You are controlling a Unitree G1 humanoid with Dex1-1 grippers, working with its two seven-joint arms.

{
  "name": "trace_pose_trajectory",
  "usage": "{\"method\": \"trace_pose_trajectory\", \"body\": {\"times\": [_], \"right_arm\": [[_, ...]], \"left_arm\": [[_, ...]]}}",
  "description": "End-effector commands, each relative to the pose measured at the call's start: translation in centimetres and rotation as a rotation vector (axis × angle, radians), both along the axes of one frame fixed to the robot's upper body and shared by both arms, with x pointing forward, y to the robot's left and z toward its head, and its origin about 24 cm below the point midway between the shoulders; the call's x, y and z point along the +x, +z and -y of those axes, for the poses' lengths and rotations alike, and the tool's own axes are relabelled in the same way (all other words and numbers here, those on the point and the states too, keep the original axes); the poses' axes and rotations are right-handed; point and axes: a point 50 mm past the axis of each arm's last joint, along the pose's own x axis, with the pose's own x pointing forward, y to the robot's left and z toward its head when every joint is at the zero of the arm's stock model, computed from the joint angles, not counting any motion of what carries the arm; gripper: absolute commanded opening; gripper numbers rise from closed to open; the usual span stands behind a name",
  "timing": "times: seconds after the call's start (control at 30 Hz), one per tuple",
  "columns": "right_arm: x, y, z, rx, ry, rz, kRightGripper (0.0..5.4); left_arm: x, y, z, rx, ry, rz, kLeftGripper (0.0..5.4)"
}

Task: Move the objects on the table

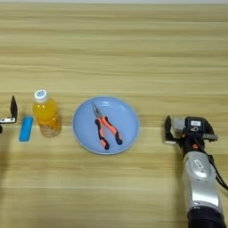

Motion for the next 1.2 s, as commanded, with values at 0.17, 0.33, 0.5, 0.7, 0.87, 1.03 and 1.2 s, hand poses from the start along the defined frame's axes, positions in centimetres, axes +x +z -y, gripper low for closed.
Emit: {"method": "trace_pose_trajectory", "body": {"times": [0.17,0.33,0.5,0.7,0.87,1.03,1.2], "right_arm": [[0.3,0.4,0.3,-0.006,-0.001,0.003,5.38],[0.4,0.3,0.3,-0.002,-0.001,-0.001,5.38],[0.5,0.1,0.4,0.002,-0.003,-0.016,5.38],[0.7,-0.4,0.7,0.004,-0.014,-0.055,5.38],[0.8,-0.7,1.0,0.009,-0.023,-0.077,5.38],[0.9,-0.9,1.2,0.009,-0.028,-0.095,5.38],[1.1,-1.2,1.1,0.016,-0.022,-0.119,5.38]], "left_arm": [[0.2,0.2,0.0,0.014,-0.006,0.004,5.4],[0.3,0.2,0.1,0.013,-0.006,0.003,5.4],[0.3,0.2,0.1,0.013,-0.006,0.003,5.4],[0.3,0.2,0.0,0.012,-0.007,0.003,5.4],[0.3,0.2,0.0,0.012,-0.007,0.002,5.4],[0.3,0.3,-0.1,0.012,-0.007,0.002,5.4],[0.4,0.3,-0.1,0.012,-0.007,0.002,5.4]]}}
